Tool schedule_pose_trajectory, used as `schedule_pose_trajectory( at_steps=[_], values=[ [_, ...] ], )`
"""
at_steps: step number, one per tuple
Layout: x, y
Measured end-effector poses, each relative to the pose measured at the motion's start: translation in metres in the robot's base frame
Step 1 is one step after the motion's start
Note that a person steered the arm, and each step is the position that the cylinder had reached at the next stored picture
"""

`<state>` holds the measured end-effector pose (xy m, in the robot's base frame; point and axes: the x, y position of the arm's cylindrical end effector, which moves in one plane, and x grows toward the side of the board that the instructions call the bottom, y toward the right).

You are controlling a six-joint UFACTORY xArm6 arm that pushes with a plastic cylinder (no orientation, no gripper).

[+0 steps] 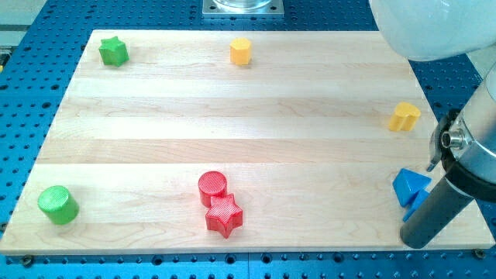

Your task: Separate the blue blocks

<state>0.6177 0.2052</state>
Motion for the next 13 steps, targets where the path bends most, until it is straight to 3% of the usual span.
schedule_pose_trajectory(
  at_steps=[3, 6, 8, 9, 11, 12, 13],
  values=[
    [0.001, -0.006],
    [-0.091, -0.072],
    [-0.084, -0.010],
    [-0.102, 0.024],
    [-0.104, 0.054],
    [-0.087, 0.089],
    [-0.068, 0.086]
  ],
)
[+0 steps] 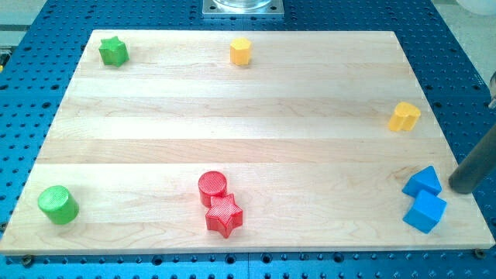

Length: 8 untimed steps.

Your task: Separate the blue blocks

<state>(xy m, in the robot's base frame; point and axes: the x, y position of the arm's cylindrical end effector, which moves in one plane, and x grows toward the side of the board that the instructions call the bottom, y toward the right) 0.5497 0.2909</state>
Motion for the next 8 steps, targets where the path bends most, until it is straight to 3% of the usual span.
schedule_pose_trajectory(
  at_steps=[4, 6, 8],
  values=[
    [0.012, -0.136],
    [-0.026, -0.135],
    [-0.004, -0.135]
  ],
)
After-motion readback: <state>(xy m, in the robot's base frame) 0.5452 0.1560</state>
